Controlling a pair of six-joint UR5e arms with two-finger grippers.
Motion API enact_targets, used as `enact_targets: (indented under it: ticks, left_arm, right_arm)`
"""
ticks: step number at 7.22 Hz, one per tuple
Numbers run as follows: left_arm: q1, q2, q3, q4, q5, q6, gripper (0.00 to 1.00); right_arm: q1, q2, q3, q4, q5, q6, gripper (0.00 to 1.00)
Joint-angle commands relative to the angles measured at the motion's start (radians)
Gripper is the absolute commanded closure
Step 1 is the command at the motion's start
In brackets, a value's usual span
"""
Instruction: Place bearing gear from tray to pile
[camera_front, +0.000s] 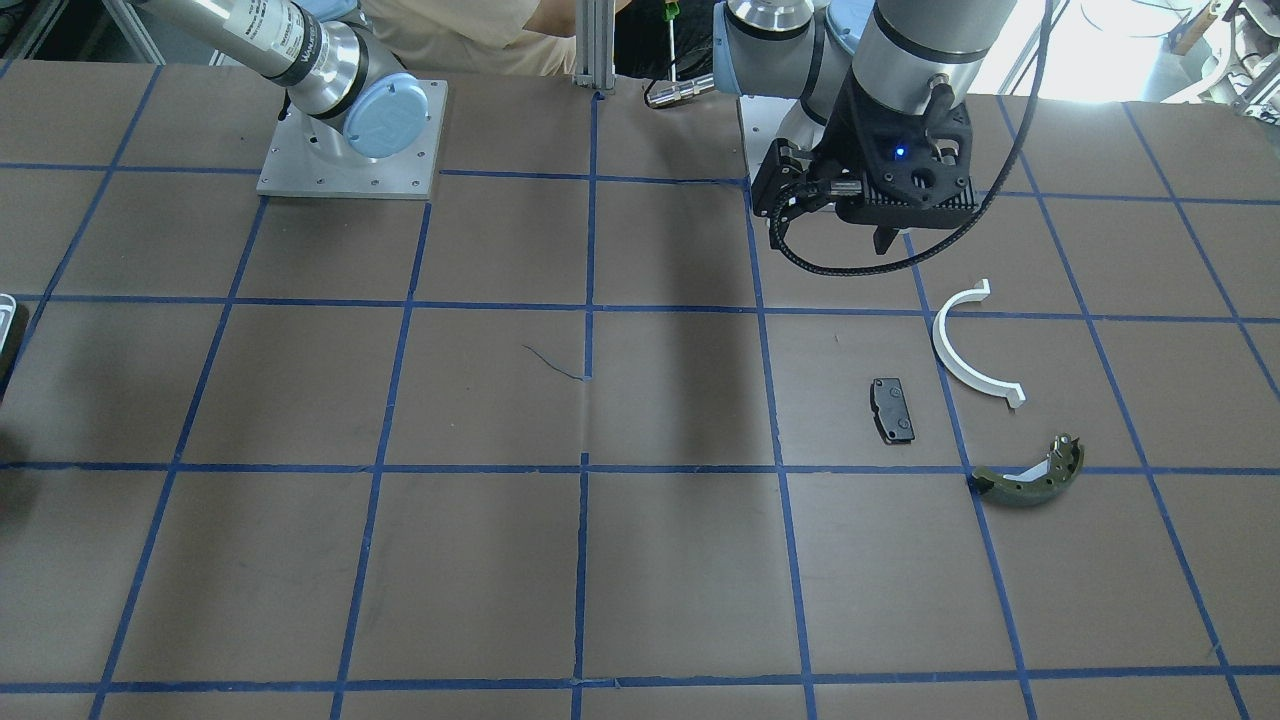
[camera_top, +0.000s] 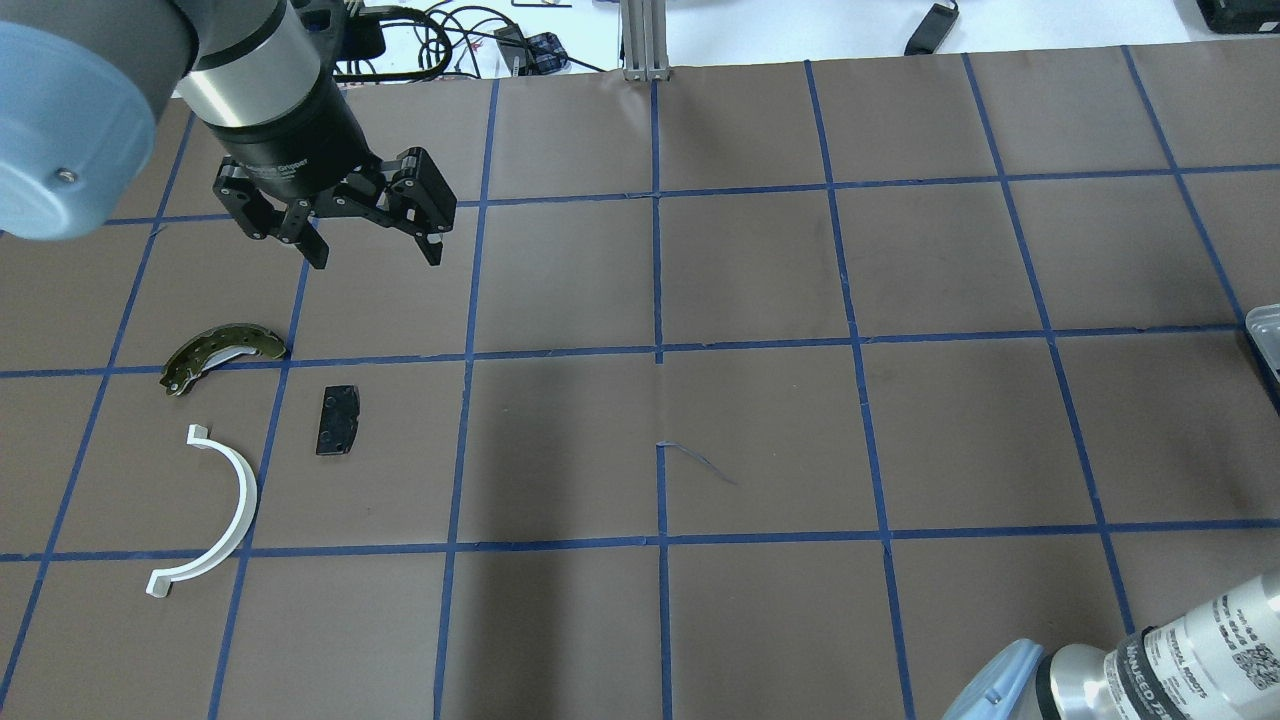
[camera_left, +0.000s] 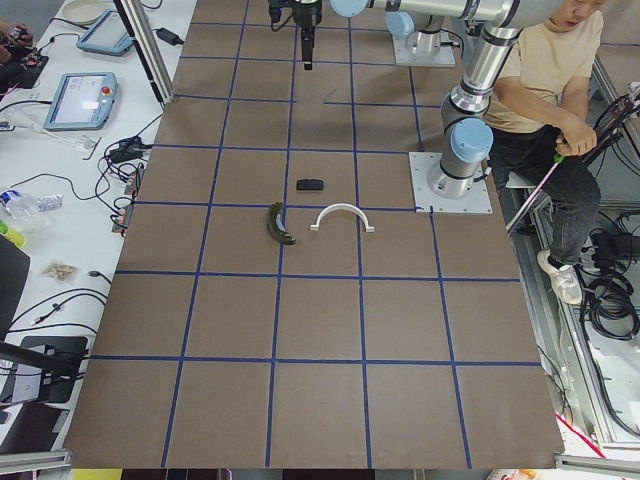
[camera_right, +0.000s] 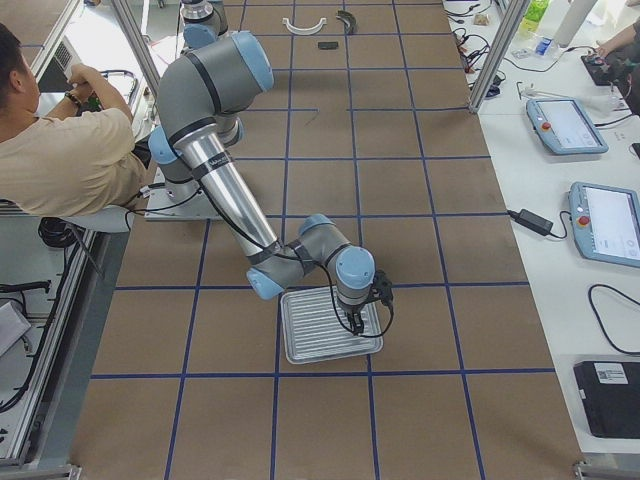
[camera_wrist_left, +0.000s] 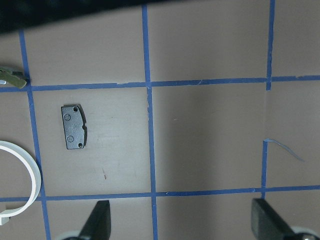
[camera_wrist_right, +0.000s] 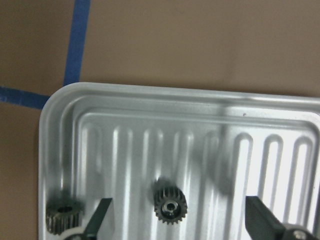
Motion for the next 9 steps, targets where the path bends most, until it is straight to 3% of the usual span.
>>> enact_targets:
  ticks: [1,5,9]
  left_arm:
    - [0.0,0.0,0.0,0.0,0.0,0.0,0.0]
    - [0.002,0.0,0.0,0.0,0.0,0.0,0.0]
    - [0.0,0.0,0.0,0.0,0.0,0.0,0.0]
  right_arm:
    - [-0.001,0.003,0.0,0.0,-0.002,0.002,0.09]
    - [-0.001,0.007,0.002,0.002,-0.002,0.003,0.19]
    - [-0.001,0.009,0.002,0.013,-0.006,0.009,0.46]
